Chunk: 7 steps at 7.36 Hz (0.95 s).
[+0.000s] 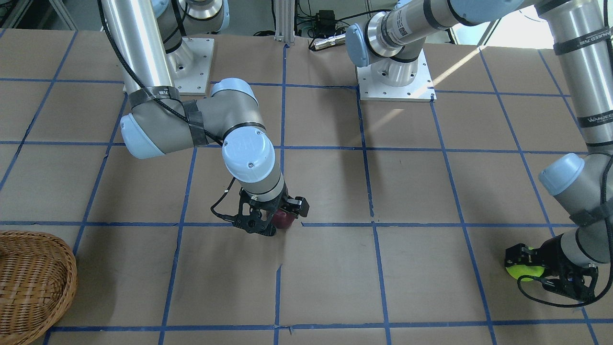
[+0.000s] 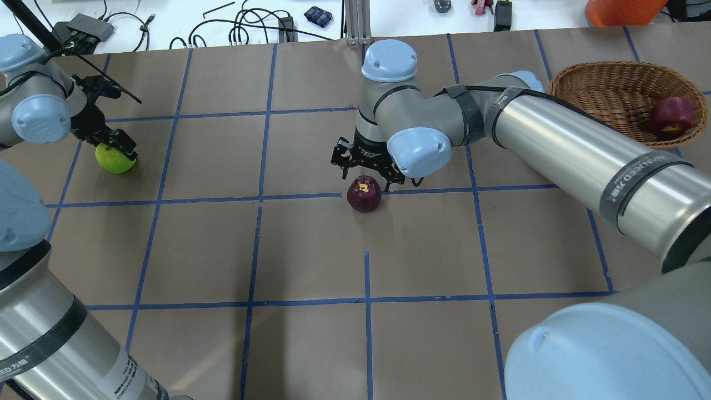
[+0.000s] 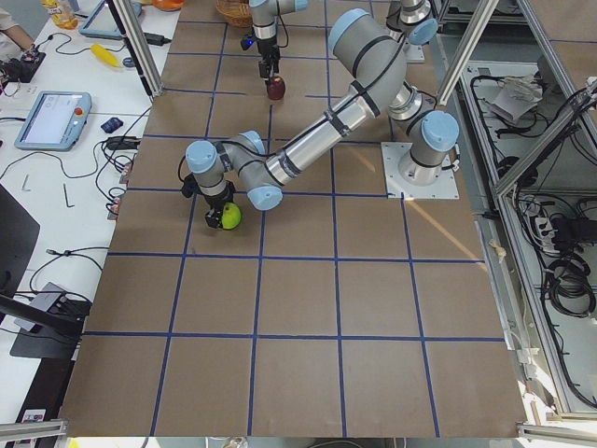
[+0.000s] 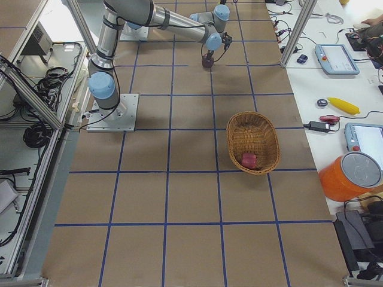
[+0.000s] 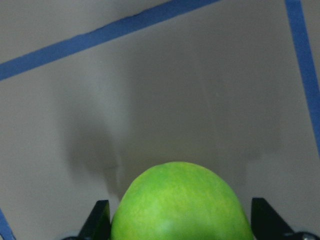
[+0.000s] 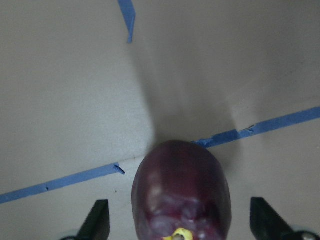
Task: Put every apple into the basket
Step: 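Drop purple apple in basket with right while left sets green apple centrally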
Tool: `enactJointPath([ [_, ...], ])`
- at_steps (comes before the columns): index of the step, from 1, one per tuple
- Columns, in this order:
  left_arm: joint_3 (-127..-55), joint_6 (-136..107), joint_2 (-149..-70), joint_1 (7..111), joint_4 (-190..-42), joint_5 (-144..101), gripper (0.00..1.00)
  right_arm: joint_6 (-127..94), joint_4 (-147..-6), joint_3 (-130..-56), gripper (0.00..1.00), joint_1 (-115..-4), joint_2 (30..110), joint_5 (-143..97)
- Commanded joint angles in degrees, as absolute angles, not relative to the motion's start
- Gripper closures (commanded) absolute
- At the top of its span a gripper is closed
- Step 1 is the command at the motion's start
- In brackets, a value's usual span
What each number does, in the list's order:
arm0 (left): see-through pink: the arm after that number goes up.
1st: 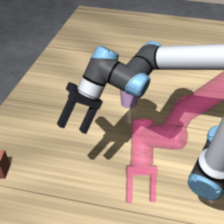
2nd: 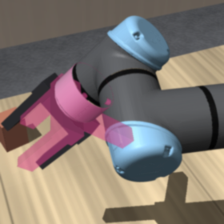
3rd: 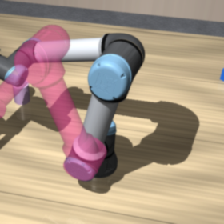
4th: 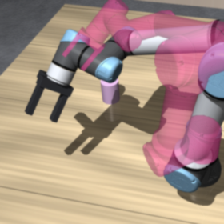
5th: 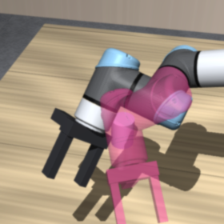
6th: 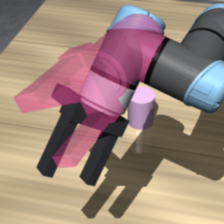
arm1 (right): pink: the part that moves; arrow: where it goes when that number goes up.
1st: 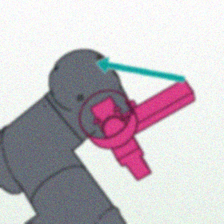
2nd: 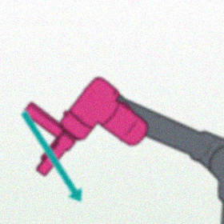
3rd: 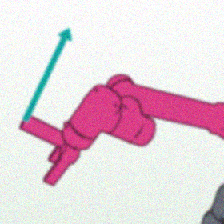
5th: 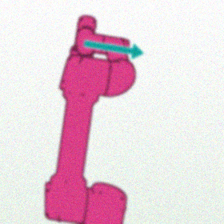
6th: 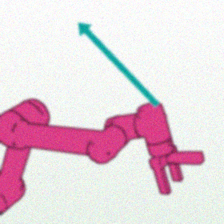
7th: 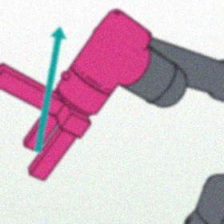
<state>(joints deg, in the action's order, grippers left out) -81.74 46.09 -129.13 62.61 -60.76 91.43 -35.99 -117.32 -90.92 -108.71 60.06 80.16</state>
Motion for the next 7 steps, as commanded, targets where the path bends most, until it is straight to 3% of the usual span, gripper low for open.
enactJointPath([
  [1, -81.3, 42.7, -126.1, 67.0, -66.7, 93.8, 0.62, -35.6, -117.3, -91.1, 0.00, -109.4, 58.5, 80.2],
  [3, -81.6, 28.8, -120.8, 76.1, -74.4, 93.3, 0.62, -35.7, -117.4, -91.0, 0.00, -109.4, 57.1, 80.2],
  [4, -82.8, 20.6, -118.8, 80.4, -74.8, 92.3, 0.62, -35.5, -117.4, -90.7, 0.42, -109.4, 57.0, 80.2],
  [5, -84.7, 10.7, -117.6, 85.5, -74.1, 91.8, 0.62, -35.1, -117.3, -90.4, 0.99, -109.3, 57.3, 80.2],
  [7, -86.0, -4.8, -117.9, 95.1, -73.1, 91.8, 0.63, -34.8, -116.4, -89.9, 1.00, -108.1, 60.4, 81.1],
])
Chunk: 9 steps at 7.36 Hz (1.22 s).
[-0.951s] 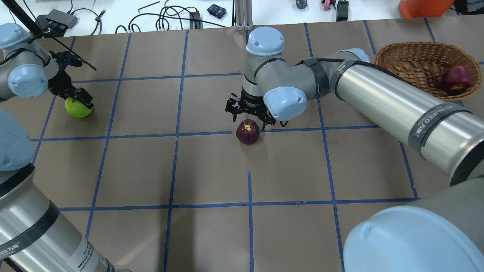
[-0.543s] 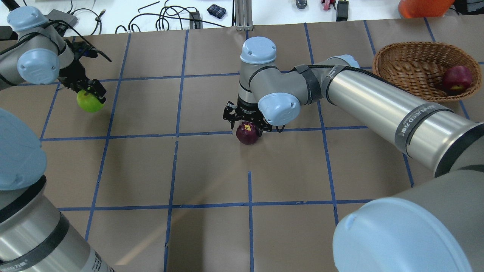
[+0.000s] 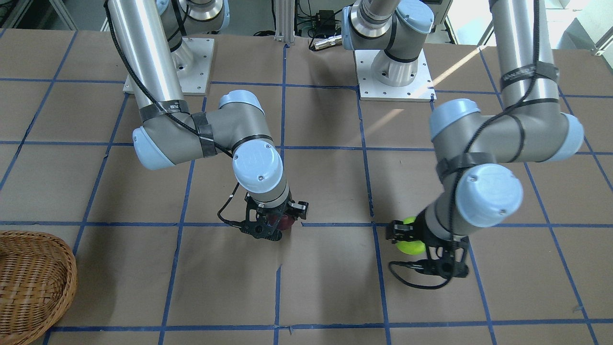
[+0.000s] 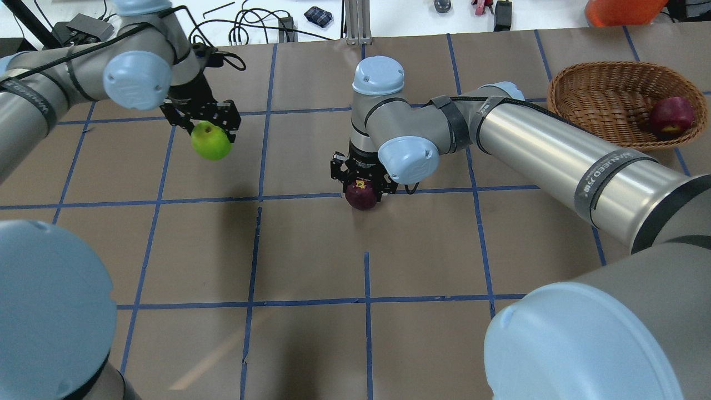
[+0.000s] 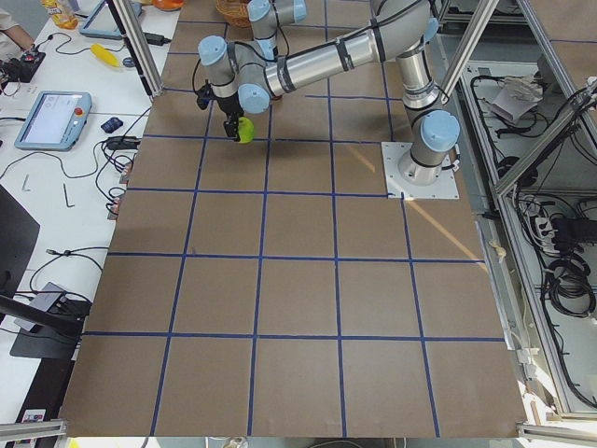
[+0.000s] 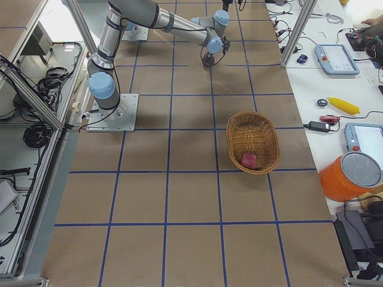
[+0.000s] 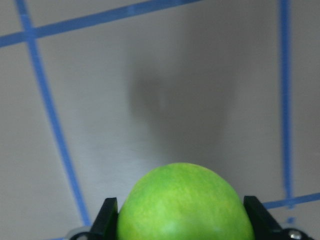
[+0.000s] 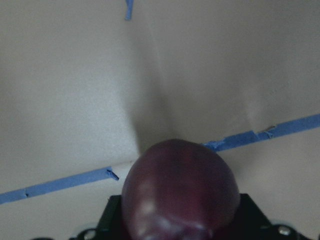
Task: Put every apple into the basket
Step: 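Drop purple apple in basket with right while left sets green apple centrally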
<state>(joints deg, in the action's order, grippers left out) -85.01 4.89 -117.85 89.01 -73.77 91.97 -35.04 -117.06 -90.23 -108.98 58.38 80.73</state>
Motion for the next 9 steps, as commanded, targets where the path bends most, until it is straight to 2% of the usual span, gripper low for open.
enactJointPath([
  [1, -87.2, -9.8, -118.5, 98.1, -69.6, 91.5, 0.64, -32.7, -114.5, -90.3, 1.00, -106.1, 63.3, 83.6],
  [3, -92.4, -17.2, -120.1, 103.1, -60.1, 86.8, 0.64, -23.9, -109.2, -90.4, 1.00, -94.4, 68.1, 88.1],
  [5, -93.8, -23.2, -120.3, 107.2, -57.8, 83.6, 0.63, -7.2, -108.3, -90.3, 1.00, -82.1, 71.2, 94.3],
  [6, -94.7, -23.7, -120.1, 109.1, -58.0, 83.4, 0.54, 4.2, -109.2, -89.8, 1.00, -76.0, 71.0, 96.0],
  [7, -94.9, -24.9, -120.5, 109.2, -57.8, 83.0, 0.36, 12.0, -112.9, -89.0, 1.00, -70.5, 70.3, 95.9],
  [8, -94.8, -25.8, -120.3, 109.3, -57.8, 83.0, 0.00, 16.9, -116.2, -87.8, 1.00, -68.4, 67.5, 96.0],
  [9, -94.8, -26.6, -119.7, 109.8, -58.0, 83.0, 0.00, 21.8, -119.6, -84.7, 1.00, -66.6, 64.4, 96.1],
])
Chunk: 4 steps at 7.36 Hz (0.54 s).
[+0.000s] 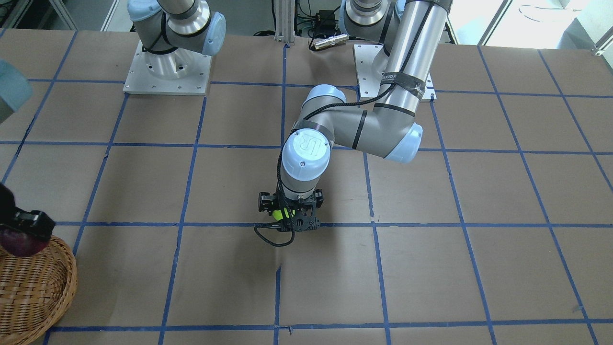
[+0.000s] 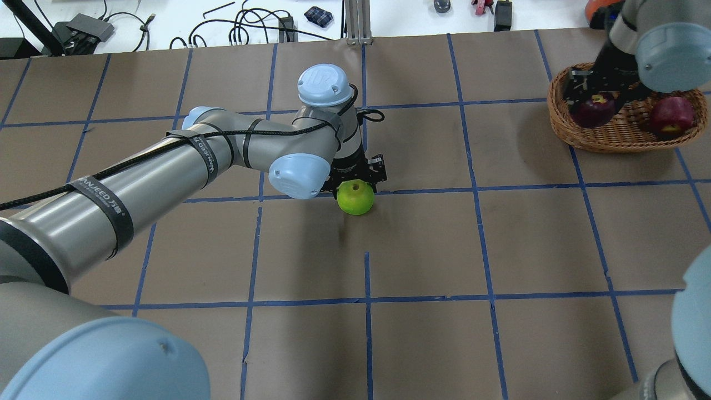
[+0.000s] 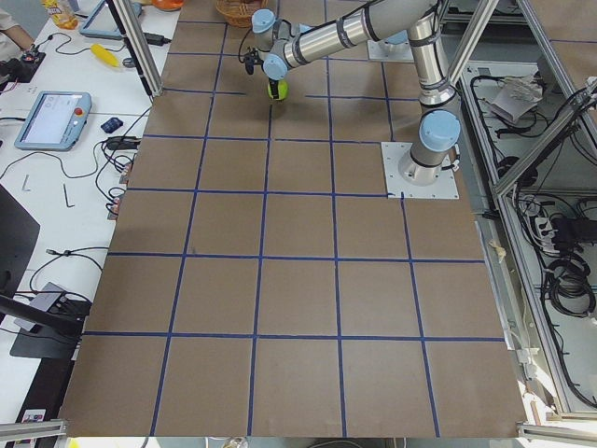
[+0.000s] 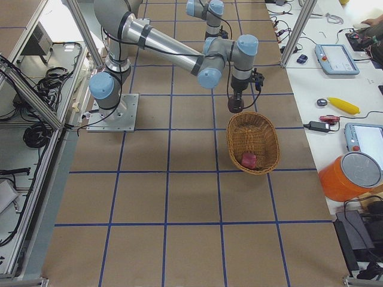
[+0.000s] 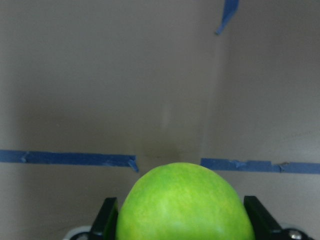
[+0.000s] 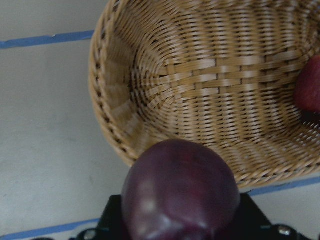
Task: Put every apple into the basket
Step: 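Drop purple apple in basket with right while left sets green apple centrally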
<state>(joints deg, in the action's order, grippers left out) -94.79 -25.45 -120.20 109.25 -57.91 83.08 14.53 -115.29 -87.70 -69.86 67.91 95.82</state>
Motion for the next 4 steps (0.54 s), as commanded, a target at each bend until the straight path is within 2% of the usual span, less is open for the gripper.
enactJointPath([
  [1, -93.7, -25.7, -117.7, 109.3, -58.8, 83.0, 0.00, 23.8, -120.0, -81.9, 1.00, -65.5, 61.0, 95.9],
  [4, -91.5, -20.4, -107.2, 107.2, -76.6, 84.0, 0.00, 23.6, -122.2, -80.9, 1.00, -64.7, 56.1, 95.8],
])
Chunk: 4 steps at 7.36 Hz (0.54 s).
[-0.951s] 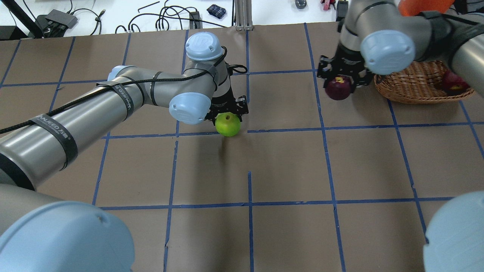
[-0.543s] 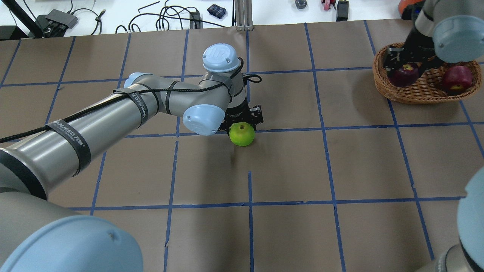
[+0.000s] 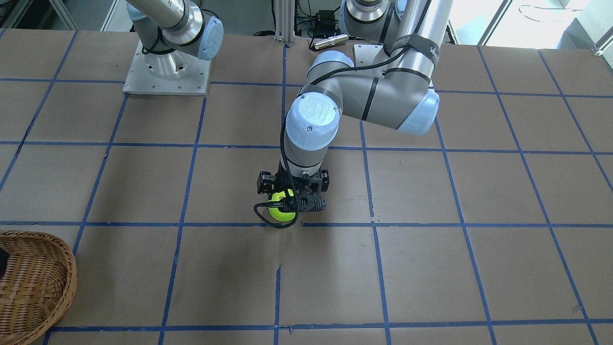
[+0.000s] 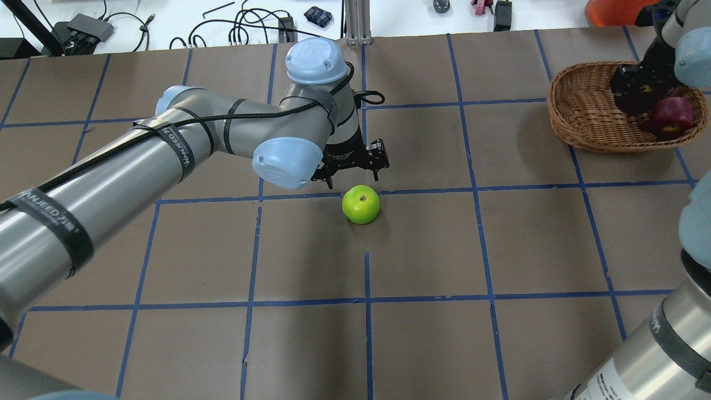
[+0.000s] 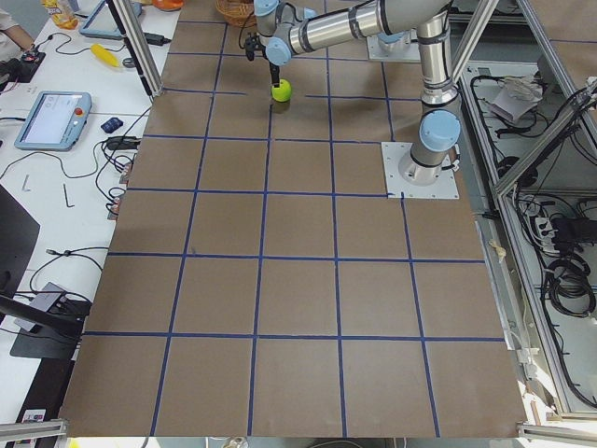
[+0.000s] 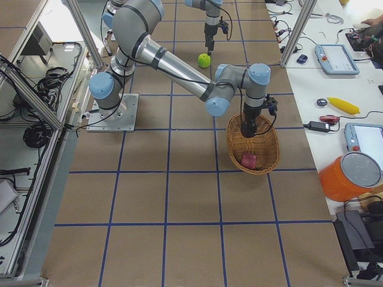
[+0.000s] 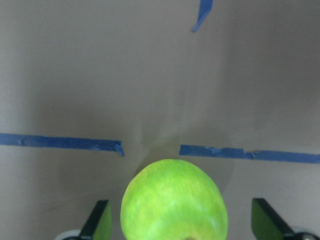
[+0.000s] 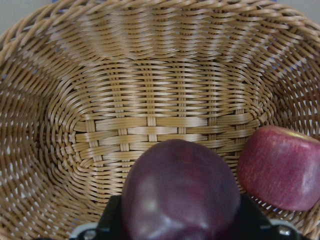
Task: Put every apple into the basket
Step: 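Drop purple apple in basket with right while left sets green apple centrally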
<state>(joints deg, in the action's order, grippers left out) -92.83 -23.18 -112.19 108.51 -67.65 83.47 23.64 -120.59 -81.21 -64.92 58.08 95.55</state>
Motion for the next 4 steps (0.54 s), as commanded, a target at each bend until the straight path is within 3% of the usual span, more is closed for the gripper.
enactJointPath([
  [1, -91.1, -17.8, -102.6, 105.0, -82.9, 84.0, 0.00, 23.7, -123.5, -80.9, 1.00, -64.7, 55.0, 96.0],
  [2, -91.7, -15.8, -97.8, 103.5, -88.3, 84.1, 0.00, 22.9, -123.6, -81.0, 1.00, -64.7, 54.5, 96.0],
  [3, -92.6, -10.9, -93.6, 101.4, -92.4, 83.9, 0.00, 22.9, -123.6, -81.3, 0.85, -64.7, 54.1, 96.1],
  [4, -93.2, -7.2, -90.6, 97.4, -92.5, 83.8, 0.00, 22.8, -123.6, -81.5, 0.54, -64.7, 53.9, 96.0],
])
